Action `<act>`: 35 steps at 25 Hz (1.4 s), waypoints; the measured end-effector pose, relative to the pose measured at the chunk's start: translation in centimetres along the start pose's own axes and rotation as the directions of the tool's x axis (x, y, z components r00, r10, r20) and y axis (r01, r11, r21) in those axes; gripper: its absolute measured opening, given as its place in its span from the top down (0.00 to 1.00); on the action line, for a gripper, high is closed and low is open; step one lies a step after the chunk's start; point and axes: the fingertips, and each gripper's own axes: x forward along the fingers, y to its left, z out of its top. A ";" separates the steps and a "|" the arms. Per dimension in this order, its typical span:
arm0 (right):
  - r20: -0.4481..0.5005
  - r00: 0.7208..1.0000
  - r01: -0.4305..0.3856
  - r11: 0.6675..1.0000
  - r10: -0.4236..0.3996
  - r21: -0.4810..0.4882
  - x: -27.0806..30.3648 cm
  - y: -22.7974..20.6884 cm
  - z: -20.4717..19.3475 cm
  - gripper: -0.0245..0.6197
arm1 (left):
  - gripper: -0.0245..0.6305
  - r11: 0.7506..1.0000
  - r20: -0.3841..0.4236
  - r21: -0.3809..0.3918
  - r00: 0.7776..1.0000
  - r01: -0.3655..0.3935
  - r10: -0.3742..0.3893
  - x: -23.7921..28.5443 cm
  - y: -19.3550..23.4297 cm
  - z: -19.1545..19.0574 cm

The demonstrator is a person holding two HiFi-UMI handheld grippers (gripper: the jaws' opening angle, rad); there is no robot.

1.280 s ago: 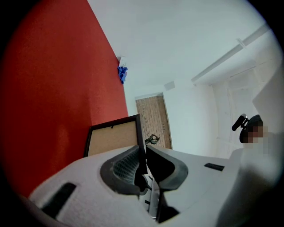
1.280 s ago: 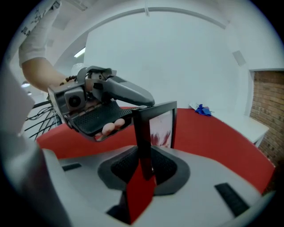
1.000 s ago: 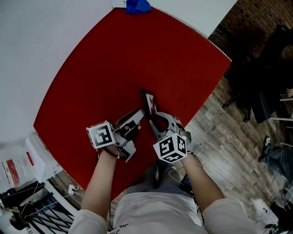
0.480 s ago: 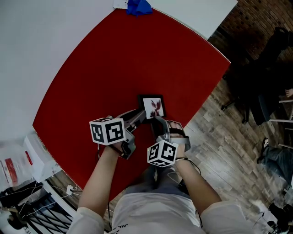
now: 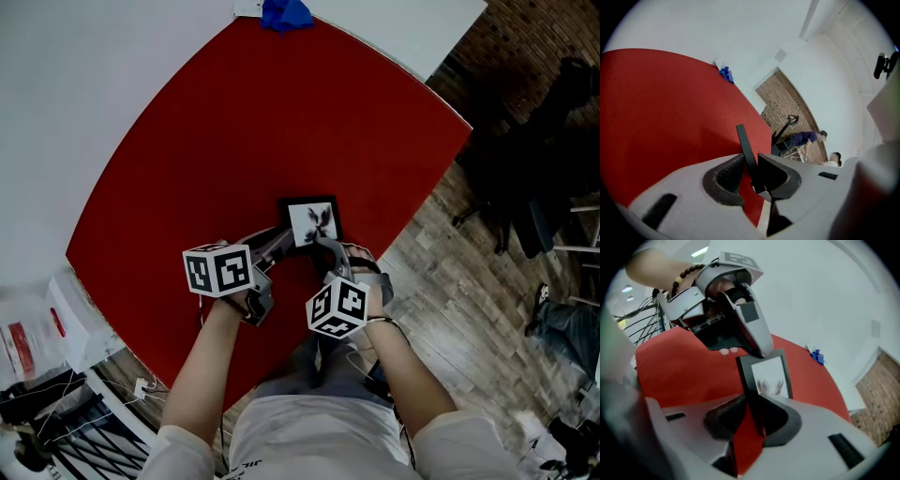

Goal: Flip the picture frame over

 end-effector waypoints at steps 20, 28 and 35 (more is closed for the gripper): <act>-0.006 0.947 -0.316 0.932 0.322 0.176 2.3 1.3 0.8 0.82 | 0.83 0.992 -0.014 -0.027 0.993 -0.121 0.121 0.4 5.9 -1.2; -0.025 0.945 -0.313 0.926 0.325 0.211 3.2 1.7 0.1 0.91 | 0.95 0.971 -0.039 0.023 0.971 -0.237 0.237 0.7 8.4 -2.8; -0.032 0.953 -0.285 0.924 0.303 0.253 3.5 1.0 -1.7 0.96 | 0.95 0.971 -0.058 -0.020 0.970 -0.237 0.236 1.2 9.4 -4.3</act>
